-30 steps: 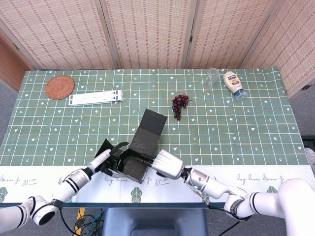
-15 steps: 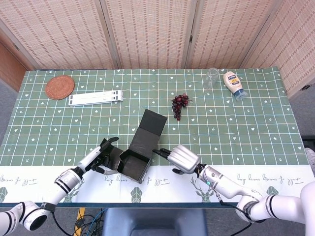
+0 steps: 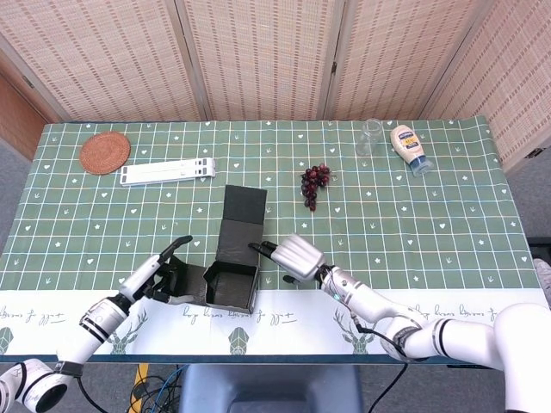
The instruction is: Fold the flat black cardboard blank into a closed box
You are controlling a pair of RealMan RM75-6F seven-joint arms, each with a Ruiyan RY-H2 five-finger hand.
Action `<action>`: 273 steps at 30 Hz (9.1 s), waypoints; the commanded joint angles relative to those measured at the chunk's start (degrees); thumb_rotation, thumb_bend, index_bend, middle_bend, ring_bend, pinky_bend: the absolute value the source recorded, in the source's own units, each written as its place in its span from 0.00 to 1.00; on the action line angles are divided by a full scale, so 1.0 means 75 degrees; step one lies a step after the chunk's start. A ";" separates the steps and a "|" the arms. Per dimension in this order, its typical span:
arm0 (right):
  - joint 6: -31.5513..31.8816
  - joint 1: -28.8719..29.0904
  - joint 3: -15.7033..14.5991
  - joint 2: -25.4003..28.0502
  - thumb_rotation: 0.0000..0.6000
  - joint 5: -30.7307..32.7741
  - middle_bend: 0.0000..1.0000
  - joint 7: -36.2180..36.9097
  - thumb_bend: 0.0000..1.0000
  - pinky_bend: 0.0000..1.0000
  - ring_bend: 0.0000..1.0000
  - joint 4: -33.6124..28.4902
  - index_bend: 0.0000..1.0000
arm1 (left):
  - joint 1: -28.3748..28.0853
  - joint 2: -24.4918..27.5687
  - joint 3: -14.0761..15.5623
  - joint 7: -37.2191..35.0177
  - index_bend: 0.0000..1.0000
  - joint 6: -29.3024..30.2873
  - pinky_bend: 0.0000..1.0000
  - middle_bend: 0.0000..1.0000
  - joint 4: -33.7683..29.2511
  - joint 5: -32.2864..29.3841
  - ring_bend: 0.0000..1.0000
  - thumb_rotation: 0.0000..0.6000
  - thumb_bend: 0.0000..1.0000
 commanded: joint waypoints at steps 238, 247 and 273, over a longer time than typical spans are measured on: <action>0.0515 -0.1577 0.1001 -0.1744 1.00 0.3341 0.39 0.2072 0.48 1.00 0.86 -0.0398 0.22 | -0.0242 -0.4370 0.0904 0.2241 0.21 0.4281 0.64 0.14 0.7446 0.2018 0.27 1.00 0.14; 0.0551 -0.1574 0.1142 -0.1757 1.00 0.3494 0.31 0.2012 0.46 1.00 0.85 -0.0283 0.08 | -0.0174 -0.3977 0.0662 0.2341 0.12 0.4247 0.54 0.08 0.6781 0.1810 0.18 1.00 0.14; 0.0727 -0.1817 0.0685 -0.1106 1.00 0.4017 0.01 0.1254 0.20 1.00 0.73 -0.1597 0.00 | 0.0237 -0.1529 -0.0344 0.2060 0.00 0.1002 0.65 0.00 0.1059 -0.0770 0.45 1.00 0.13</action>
